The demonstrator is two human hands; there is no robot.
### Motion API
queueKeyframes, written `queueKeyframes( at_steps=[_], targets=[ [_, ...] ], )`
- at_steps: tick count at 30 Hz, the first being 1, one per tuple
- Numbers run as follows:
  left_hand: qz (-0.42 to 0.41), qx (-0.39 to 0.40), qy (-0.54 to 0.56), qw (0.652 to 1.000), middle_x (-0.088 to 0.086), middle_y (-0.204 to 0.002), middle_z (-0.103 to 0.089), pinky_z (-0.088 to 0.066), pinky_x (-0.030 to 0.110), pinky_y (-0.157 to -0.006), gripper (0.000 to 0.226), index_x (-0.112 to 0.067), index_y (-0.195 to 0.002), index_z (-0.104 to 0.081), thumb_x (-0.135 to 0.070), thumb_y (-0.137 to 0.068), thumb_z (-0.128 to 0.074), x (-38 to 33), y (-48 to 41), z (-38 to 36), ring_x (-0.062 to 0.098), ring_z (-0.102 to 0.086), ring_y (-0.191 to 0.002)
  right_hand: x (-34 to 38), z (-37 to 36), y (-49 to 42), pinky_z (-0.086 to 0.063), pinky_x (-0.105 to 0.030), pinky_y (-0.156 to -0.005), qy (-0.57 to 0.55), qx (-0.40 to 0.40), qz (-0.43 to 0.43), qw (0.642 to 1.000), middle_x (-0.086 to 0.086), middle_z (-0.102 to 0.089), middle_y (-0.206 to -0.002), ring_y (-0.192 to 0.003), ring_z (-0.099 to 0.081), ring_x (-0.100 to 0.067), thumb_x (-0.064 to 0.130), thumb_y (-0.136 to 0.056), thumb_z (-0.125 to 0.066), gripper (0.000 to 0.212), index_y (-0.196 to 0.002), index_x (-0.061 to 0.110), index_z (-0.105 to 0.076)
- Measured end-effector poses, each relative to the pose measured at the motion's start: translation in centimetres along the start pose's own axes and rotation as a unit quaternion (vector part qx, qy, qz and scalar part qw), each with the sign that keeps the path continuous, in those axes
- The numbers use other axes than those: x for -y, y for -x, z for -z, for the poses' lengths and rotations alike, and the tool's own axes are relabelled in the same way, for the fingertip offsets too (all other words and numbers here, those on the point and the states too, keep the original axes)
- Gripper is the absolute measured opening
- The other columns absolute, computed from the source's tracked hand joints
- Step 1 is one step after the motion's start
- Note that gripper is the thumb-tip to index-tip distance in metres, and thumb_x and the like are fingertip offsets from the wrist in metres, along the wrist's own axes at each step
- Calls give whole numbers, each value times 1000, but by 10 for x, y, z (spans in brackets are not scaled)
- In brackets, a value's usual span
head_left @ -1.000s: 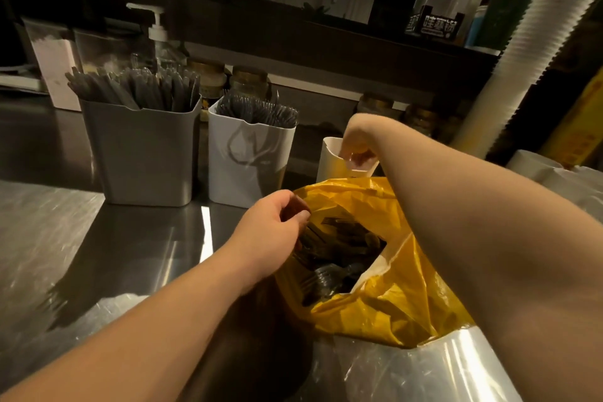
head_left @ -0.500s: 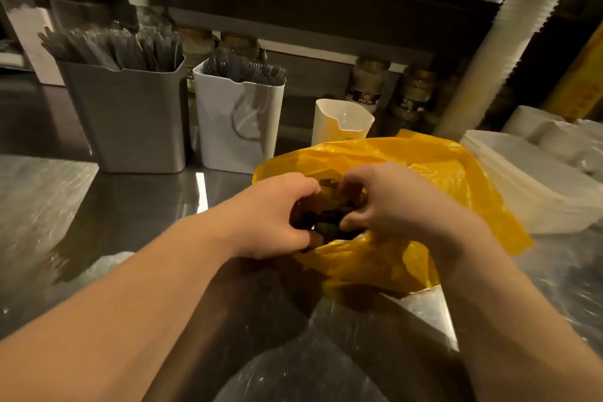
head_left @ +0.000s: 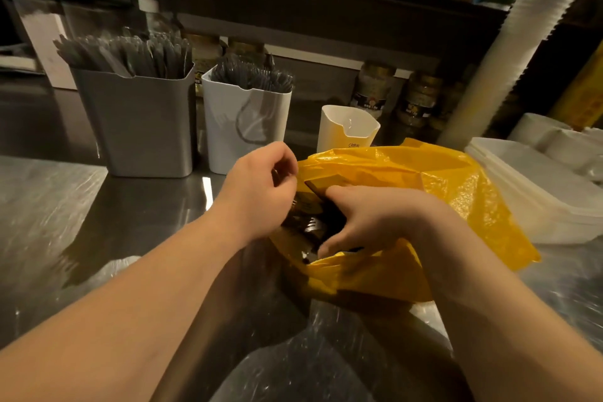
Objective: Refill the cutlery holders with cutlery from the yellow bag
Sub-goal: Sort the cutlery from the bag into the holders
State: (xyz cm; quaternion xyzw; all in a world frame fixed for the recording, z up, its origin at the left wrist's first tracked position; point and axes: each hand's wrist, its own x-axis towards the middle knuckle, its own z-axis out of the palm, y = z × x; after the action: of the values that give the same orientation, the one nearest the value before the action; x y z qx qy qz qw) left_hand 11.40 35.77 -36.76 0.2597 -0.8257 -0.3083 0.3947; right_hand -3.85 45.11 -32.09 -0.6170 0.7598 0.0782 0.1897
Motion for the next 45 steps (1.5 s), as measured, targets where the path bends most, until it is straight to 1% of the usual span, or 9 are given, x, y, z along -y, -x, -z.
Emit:
queueKeyframes(
  at_steps=[3, 9, 13, 18, 24, 35, 37, 41, 45],
  targets=[
    [8, 2, 13, 1000, -7, -83, -59, -51, 23, -64, 24, -30, -89, -57, -8, -94, -61, -1, 0, 2, 13, -58, -78, 1, -4, -3, -54, -29, -91, 30, -10, -25, 999, 3, -57, -124, -108, -57, -17, 47, -78, -82, 72, -136, 25, -44],
    [-1, 56, -4, 998, -9, -90, -61, -59, 29, -79, 18, -26, -98, -62, -8, -95, -60, -4, 4, -1, 12, -60, -87, 9, 1, -13, -58, -26, -80, -19, -51, -29, 998, 3, -58, -113, -101, -61, -17, 26, -82, -82, 63, -132, 27, -44],
    [11, -1, 13, 1000, -5, -87, -61, -56, 27, -72, 16, -23, -97, -62, -7, -96, -59, -2, 3, 0, 13, -60, -84, 11, -13, -24, -53, -23, -74, -13, -97, -45, 994, 3, -57, -103, -92, -59, -15, 20, -86, -77, 50, -126, 24, -48],
    [102, -124, 114, 980, -3, -87, -61, -49, 24, -67, 17, -24, -93, -60, -9, -97, -55, 1, -3, 3, 15, -60, -83, 8, -18, -32, -52, -24, -73, -30, -159, -59, 985, 4, -54, -89, -87, -58, -15, 10, -87, -71, 29, -104, 25, -53],
    [215, -144, 228, 939, 6, -83, -59, -55, 31, -66, 21, -18, -96, -61, -6, -101, -44, 2, -6, 1, 21, -60, -76, 2, -19, -26, -52, -23, -74, -52, -197, -61, 977, 6, -56, -93, -86, -57, -14, 15, -88, -71, 36, -121, 22, -59],
    [190, -234, 333, 893, 7, -76, -60, -55, 27, -65, 23, -12, -85, -61, -1, -95, -43, -5, -5, 7, 21, -61, -76, -6, -13, -8, -47, -21, -81, -61, -220, -35, 973, 5, -57, -108, -94, -50, -11, 22, -95, -65, 39, -133, 23, -55],
    [204, -228, 328, 894, 7, -76, -60, -55, 26, -63, 23, -13, -86, -60, 0, -94, -43, -4, -6, 6, 22, -61, -76, -6, -12, -4, -46, -20, -80, -66, -218, -22, 973, 3, -59, -118, -96, -48, -11, 21, -95, -65, 43, -136, 24, -51],
    [202, -169, 328, 907, 6, -74, -57, -53, 26, -61, 23, -12, -87, -60, -3, -97, -42, -7, -3, 2, 19, -58, -72, -2, -9, 4, -49, -18, -75, -82, -189, 28, 978, 11, -53, -111, -98, -54, -11, 16, -93, -67, 53, -137, 31, -41],
    [196, -131, 310, 921, 2, -74, -59, -49, 20, -61, 27, -13, -85, -62, -10, -101, -41, -8, -2, -3, 12, -57, -73, 5, -10, 7, -50, -24, -88, -51, -190, 54, 979, 9, -60, -120, -109, -57, -13, 21, -92, -71, 48, -133, 30, -48]
  ],
)
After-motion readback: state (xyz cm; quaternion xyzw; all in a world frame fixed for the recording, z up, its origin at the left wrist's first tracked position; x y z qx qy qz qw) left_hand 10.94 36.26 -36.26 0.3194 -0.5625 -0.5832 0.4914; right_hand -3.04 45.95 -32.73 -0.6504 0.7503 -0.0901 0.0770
